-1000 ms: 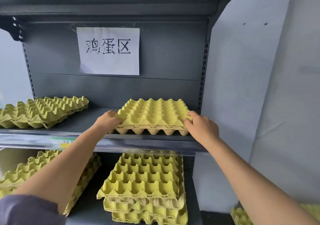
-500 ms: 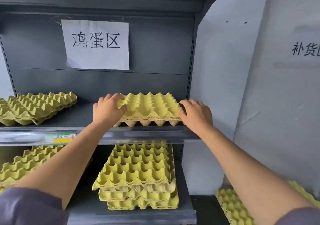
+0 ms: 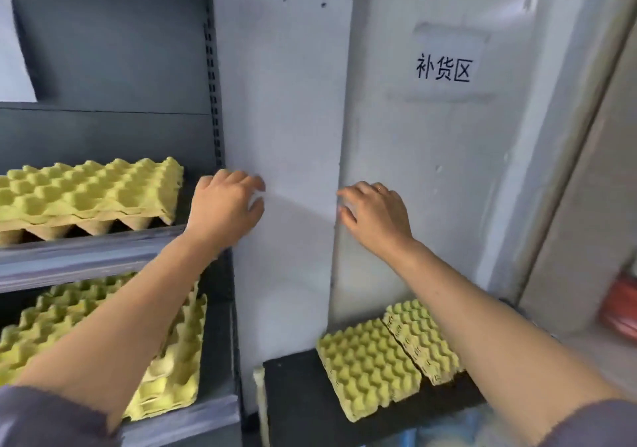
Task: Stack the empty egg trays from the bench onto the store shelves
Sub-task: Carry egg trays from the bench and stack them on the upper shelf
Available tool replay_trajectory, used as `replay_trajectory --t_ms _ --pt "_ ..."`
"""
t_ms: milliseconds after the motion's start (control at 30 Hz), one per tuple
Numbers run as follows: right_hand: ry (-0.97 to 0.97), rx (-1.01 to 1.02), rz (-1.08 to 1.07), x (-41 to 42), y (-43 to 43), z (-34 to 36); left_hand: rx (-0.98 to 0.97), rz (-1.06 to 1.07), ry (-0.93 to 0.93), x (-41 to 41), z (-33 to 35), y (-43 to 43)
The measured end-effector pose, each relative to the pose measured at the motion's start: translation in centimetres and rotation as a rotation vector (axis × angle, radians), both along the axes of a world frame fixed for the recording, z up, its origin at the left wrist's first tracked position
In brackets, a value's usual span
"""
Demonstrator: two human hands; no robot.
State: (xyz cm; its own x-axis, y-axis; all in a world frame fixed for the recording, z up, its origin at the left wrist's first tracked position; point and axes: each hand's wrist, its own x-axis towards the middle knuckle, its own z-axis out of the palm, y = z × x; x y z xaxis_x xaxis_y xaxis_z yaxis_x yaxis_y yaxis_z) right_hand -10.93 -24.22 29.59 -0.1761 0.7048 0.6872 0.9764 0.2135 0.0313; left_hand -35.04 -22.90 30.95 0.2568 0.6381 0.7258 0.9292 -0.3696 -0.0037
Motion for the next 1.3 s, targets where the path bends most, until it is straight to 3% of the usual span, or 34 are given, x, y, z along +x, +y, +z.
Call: replay_trajectory --t_ms 200,467,833,1133,1300 --pt "-0.037 -0.094 -0.044 13.6 -0.4 -5.0 -0.033 -0.159 -0.004 13.4 -5.9 1.0" --pt "-0.053 -0.291 -0.041 22.1 3.1 -14.0 -0.246 -0.217 0.071 22.3 -15.0 5.0" --pt "-0.121 -0.498 -0.045 26.3 10.9 -26.3 -0.571 -0.225 0.069 28.1 -28.9 13.9" --pt "-0.131 -0.69 0.069 27.7 15.2 -36.4 -0.873 -0.071 0.174 29.2 -40.0 15.1" --pt "-0.175 -0.796 0.154 28.0 16.7 -44.6 -1.13 0.101 0.005 29.1 -48.7 14.0"
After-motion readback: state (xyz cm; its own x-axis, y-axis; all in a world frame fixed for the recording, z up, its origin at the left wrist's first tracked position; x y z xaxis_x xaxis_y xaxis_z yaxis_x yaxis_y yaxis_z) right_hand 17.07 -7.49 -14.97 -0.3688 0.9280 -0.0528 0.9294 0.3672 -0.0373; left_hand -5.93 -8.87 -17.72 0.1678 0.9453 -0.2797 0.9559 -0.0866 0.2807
